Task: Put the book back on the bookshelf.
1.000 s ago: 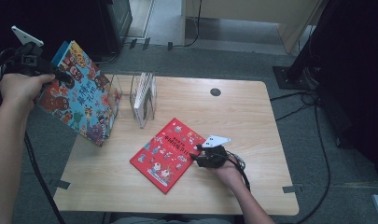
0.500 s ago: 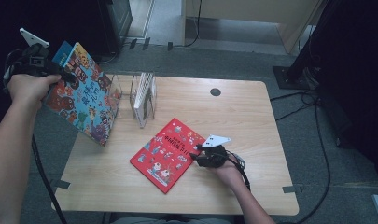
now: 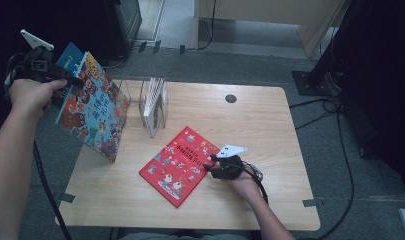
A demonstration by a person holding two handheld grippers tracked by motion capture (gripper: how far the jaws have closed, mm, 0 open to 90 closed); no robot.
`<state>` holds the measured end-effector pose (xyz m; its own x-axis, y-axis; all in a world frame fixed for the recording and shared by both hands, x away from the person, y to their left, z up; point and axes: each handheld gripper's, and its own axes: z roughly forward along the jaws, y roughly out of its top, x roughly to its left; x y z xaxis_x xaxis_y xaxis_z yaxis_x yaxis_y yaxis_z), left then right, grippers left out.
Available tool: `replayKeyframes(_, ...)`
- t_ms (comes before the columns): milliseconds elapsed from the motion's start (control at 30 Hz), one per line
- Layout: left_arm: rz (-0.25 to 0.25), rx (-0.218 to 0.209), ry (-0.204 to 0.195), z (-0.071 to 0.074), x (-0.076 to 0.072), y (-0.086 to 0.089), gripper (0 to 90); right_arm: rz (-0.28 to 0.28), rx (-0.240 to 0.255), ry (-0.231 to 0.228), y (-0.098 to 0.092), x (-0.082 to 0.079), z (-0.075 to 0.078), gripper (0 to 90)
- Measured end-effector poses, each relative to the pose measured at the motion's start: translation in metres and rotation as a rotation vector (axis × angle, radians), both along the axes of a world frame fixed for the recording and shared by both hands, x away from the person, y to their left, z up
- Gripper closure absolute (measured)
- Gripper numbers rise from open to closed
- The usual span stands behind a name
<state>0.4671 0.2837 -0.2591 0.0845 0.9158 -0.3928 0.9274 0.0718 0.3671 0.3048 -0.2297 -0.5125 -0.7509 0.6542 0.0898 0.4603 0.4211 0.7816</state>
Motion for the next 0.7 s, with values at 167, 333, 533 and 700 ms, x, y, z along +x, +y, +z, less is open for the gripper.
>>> replayKeyframes(167,0.0,0.005,-0.012,0.009,-0.003,0.002,68.1,0.001,0.002,0.0,0.0,0.0,0.0,49.8)
replayKeyframes(333,0.008,-0.039,-0.077,0.029,-0.012,0.012,64.9,0.003,0.002,0.004,0.0,0.0,0.0,49.8)
replayKeyframes(533,-0.028,-0.04,-0.092,0.037,-0.025,0.01,63.8,0.0,0.001,0.01,0.0,0.001,0.001,49.7)
replayKeyframes(700,-0.07,-0.065,-0.094,0.033,-0.036,0.001,62.2,0.001,0.007,0.022,-0.001,0.003,0.002,49.7)
